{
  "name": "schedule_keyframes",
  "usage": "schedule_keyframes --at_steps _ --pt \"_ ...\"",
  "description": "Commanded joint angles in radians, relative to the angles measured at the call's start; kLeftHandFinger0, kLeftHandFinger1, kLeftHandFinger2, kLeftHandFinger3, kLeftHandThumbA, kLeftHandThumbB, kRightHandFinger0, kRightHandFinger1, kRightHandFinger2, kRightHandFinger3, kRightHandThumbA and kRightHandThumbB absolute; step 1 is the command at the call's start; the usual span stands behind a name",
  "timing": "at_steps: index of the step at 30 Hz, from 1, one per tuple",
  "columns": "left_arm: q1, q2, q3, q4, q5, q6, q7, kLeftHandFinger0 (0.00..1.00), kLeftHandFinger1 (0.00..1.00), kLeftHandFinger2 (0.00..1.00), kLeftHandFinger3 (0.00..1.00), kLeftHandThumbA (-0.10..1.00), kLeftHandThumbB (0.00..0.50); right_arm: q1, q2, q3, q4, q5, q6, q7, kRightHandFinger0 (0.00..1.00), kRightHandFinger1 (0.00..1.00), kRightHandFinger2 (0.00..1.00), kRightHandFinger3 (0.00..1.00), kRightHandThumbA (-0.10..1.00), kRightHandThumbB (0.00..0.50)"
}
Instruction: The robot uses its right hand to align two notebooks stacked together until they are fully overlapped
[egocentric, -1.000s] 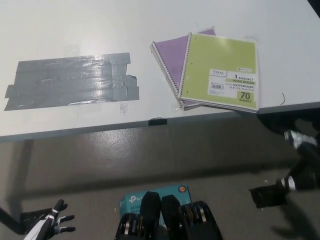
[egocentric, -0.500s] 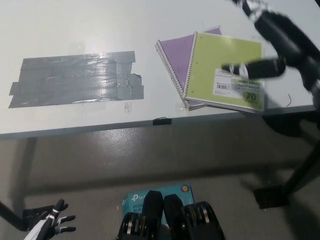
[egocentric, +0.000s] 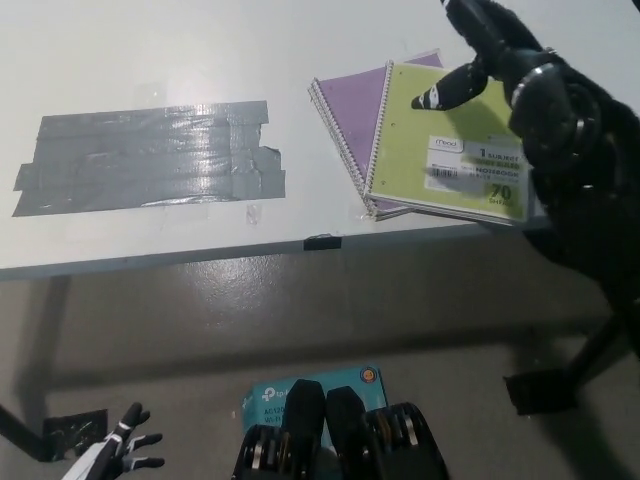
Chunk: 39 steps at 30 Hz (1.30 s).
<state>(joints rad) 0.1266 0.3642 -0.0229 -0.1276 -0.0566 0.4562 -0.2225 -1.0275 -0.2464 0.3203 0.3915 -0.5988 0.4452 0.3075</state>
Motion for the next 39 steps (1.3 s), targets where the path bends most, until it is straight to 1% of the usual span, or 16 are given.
schedule_keyframes --at_steps 1,3,5,8,10,12,14,15,17,20,23,27,28,34,37,39 --pt "0.001 0.006 -0.009 -0.029 0.014 0.014 -0.001 0.69 0.75 0.88 1.00 1.00 0.500 -0.079 0.026 -0.019 0.069 -0.019 -0.046 -0.132 1.00 1.00 1.00 1.00 1.00 0.283" --pt "0.003 0.007 -0.014 -0.032 0.015 0.014 -0.002 0.75 0.77 0.88 1.00 1.00 0.500 -0.066 0.065 -0.053 0.126 0.010 -0.038 -0.181 1.00 1.00 1.00 1.00 1.00 0.298" --pt "0.002 0.007 -0.020 -0.036 0.016 0.014 -0.002 0.76 0.79 0.88 1.00 1.00 0.500 -0.044 0.085 -0.089 0.139 0.038 -0.052 -0.214 1.00 1.00 1.00 1.00 1.00 0.277" --pt "0.004 0.008 -0.033 -0.038 0.025 0.014 -0.004 0.77 0.76 0.87 1.00 1.00 0.500 0.014 0.119 -0.125 0.168 0.048 -0.028 -0.247 1.00 1.00 1.00 1.00 1.00 0.297" --pt "0.006 0.007 -0.035 -0.041 0.027 0.014 -0.002 0.76 0.75 0.87 1.00 1.00 0.500 0.022 0.124 -0.126 0.174 0.042 -0.027 -0.260 1.00 1.00 1.00 1.00 1.00 0.291" --pt "0.011 0.007 -0.040 -0.040 0.034 0.014 0.000 0.79 0.77 0.87 1.00 1.00 0.495 0.049 0.138 -0.141 0.184 0.043 -0.016 -0.294 1.00 1.00 1.00 1.00 1.00 0.263" --pt "0.010 0.008 -0.042 -0.040 0.037 0.014 0.000 0.82 0.78 0.86 1.00 1.00 0.487 0.061 0.144 -0.156 0.199 0.049 -0.017 -0.314 1.00 1.00 1.00 1.00 1.00 0.273" --pt "0.011 0.013 -0.046 -0.040 0.042 0.014 -0.002 0.83 0.77 0.86 1.00 1.00 0.477 0.069 0.142 -0.166 0.206 0.061 -0.032 -0.315 1.00 1.00 1.00 1.00 1.00 0.259" --pt "0.012 0.027 -0.059 -0.043 0.054 0.014 -0.012 0.83 0.77 0.86 1.00 1.00 0.499 0.084 0.138 -0.181 0.210 0.078 -0.047 -0.322 1.00 1.00 1.00 1.00 1.00 0.253" --pt "0.012 0.032 -0.067 -0.044 0.060 0.014 -0.014 0.81 0.75 0.84 1.00 1.00 0.500 0.096 0.141 -0.199 0.206 0.087 -0.038 -0.340 1.00 1.00 1.00 1.00 1.00 0.276" --pt "0.001 0.036 -0.070 -0.044 0.059 0.014 -0.018 0.79 0.74 0.83 1.00 1.00 0.500 0.098 0.142 -0.208 0.211 0.101 -0.052 -0.346 1.00 1.00 1.00 1.00 1.00 0.242" --pt "-0.003 0.038 -0.080 -0.042 0.059 0.014 -0.027 0.82 0.76 0.82 1.00 1.00 0.500 0.110 0.155 -0.202 0.213 0.107 -0.061 -0.366 1.00 1.00 1.00 1.00 1.00 0.276" --pt "-0.002 0.037 -0.080 -0.044 0.059 0.014 -0.027 0.80 0.73 0.80 1.00 1.00 0.500 0.113 0.155 -0.199 0.211 0.108 -0.062 -0.367 1.00 1.00 1.00 1.00 1.00 0.287" --pt "-0.010 0.041 -0.090 -0.044 0.065 0.014 -0.036 0.74 0.70 0.78 1.00 1.00 0.500 0.127 0.154 -0.141 0.229 0.089 -0.111 -0.369 1.00 1.00 1.00 1.00 1.00 0.257" --pt "-0.014 0.056 -0.110 -0.049 0.082 0.014 -0.043 0.77 0.72 0.77 1.00 1.00 0.500 0.135 0.151 -0.095 0.254 0.070 -0.109 -0.357 1.00 1.00 1.00 1.00 1.00 0.280" --pt "-0.014 0.057 -0.109 -0.048 0.072 0.014 -0.048 0.69 0.72 0.77 1.00 1.00 0.500 0.147 0.140 -0.064 0.250 0.066 -0.093 -0.325 1.00 1.00 1.00 1.00 1.00 0.282"
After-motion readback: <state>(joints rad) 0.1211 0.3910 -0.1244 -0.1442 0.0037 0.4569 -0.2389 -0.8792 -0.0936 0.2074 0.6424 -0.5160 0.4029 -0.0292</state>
